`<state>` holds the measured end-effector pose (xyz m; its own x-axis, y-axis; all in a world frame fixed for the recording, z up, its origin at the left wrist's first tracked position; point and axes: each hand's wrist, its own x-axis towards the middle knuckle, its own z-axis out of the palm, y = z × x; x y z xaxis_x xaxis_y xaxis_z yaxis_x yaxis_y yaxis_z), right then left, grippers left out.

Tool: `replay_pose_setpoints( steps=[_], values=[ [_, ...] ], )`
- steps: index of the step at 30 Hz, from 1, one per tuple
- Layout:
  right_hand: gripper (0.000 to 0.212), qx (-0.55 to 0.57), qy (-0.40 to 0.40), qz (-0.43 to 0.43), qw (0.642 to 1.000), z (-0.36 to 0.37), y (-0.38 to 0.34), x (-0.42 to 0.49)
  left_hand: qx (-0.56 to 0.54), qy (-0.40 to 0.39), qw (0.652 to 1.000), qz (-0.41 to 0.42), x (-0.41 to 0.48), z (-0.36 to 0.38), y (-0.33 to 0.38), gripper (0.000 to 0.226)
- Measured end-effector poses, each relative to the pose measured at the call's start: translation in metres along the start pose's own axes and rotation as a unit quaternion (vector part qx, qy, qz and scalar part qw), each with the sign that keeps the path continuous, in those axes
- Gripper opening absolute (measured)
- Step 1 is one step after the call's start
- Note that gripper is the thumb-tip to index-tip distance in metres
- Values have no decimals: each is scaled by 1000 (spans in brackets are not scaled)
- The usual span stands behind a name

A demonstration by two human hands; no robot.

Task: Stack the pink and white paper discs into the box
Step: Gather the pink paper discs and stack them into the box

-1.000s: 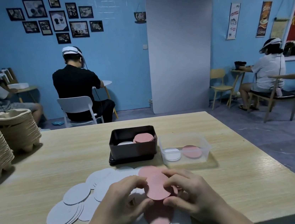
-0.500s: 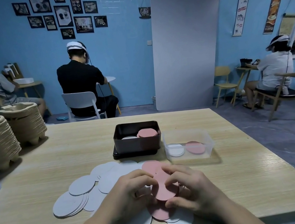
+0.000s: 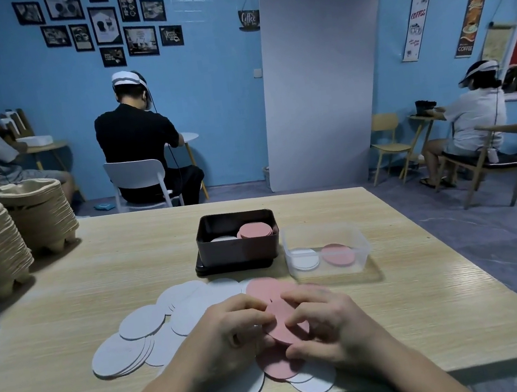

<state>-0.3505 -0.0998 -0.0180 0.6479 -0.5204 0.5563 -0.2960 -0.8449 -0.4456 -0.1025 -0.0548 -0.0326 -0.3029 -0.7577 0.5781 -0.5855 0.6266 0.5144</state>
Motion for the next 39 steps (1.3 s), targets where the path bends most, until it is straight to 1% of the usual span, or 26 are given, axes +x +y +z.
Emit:
replay_pose_setpoints(
  steps=[3, 5, 7, 9, 12, 15, 18, 22, 26, 29, 33, 36, 39],
  values=[
    [35, 11, -2, 29, 1000, -2, 0, -2, 12, -9, 1000, 17, 2, -3, 5, 15],
    [31, 23, 0, 49, 999, -4, 1, -4, 7, -20, 1000, 9, 2, -6, 9, 19],
    [31, 18, -4, 58, 998, -6, 2, -6, 19, -33, 999, -3, 2, -10, 10, 26],
    [32, 4, -5, 61, 998, -9, 4, -9, 43, -50, 998, -16, 0, -12, 12, 40],
    [30, 16, 21, 82, 996, -15, 8, -17, 80, -73, 994, -19, -1, -13, 14, 59],
    [29, 46, 28, 105, 993, -13, 11, -22, 105, -95, 990, -6, 1, -14, 18, 64],
    [29, 11, 27, 102, 994, -12, 11, -22, 116, -96, 989, -5, 1, -14, 21, 63],
    [31, -38, 27, 100, 994, -14, 9, -22, 117, -91, 989, -23, 0, -12, 20, 56],
    [30, -20, 38, 111, 993, -14, 7, -21, 88, -88, 992, -25, 0, -13, 19, 48],
    [30, -1, 57, 121, 991, -12, 8, -21, 61, -68, 995, -28, -1, -12, 19, 40],
    [28, -48, 67, 107, 991, -11, 9, -20, 30, -26, 999, -34, -2, -12, 20, 31],
    [29, -48, 42, 92, 994, -11, 8, -20, 33, -7, 999, -33, -1, -12, 22, 31],
    [40, -71, 5, 72, 995, -11, 10, -21, 57, -8, 998, -32, 0, -12, 19, 40]
  ],
)
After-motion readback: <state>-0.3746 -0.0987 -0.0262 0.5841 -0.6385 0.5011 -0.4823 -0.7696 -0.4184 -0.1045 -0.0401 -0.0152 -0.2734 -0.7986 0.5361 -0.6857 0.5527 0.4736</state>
